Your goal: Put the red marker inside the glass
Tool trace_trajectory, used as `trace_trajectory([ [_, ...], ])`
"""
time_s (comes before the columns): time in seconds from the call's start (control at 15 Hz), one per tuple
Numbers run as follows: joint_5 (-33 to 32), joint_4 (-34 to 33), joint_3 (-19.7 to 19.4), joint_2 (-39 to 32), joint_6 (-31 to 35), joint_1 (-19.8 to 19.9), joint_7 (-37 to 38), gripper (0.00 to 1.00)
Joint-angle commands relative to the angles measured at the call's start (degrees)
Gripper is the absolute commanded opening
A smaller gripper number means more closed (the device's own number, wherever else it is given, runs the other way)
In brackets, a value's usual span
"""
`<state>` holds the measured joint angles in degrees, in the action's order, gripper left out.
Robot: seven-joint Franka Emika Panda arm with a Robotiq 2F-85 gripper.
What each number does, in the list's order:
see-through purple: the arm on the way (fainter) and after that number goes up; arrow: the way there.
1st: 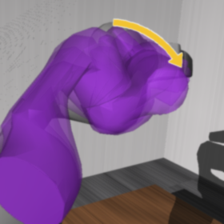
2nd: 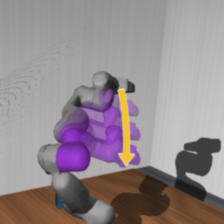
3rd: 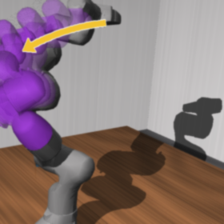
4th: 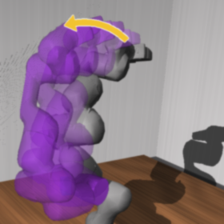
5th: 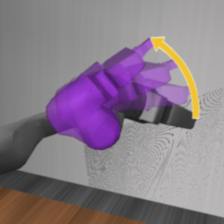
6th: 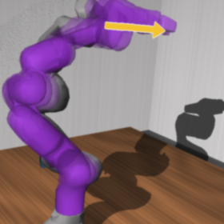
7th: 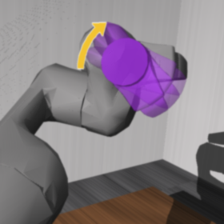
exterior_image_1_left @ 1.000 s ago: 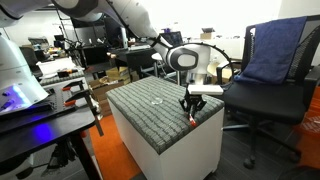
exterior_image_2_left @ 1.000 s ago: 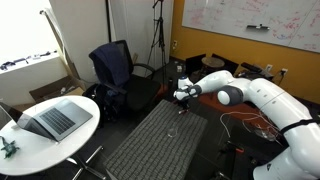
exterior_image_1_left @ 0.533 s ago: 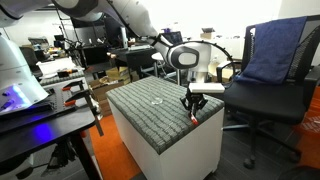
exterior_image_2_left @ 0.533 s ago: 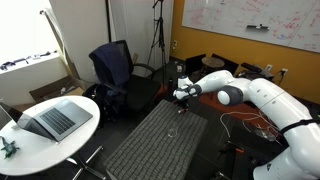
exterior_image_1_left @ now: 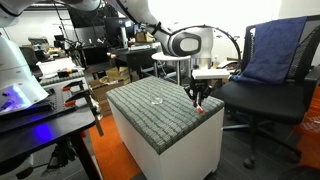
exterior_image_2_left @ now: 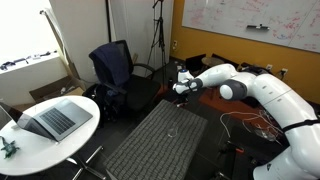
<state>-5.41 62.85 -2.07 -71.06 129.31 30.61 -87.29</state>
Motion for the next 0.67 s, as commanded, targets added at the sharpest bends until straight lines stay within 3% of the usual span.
trace_trajectory([
  [0.0,-0.28,9.13,-0.84,7.39,3.53,-1.18,2.88,0.05],
  [0.6,-4.87,21.60,-5.56,19.27,1.79,-8.28,10.69,0.05],
])
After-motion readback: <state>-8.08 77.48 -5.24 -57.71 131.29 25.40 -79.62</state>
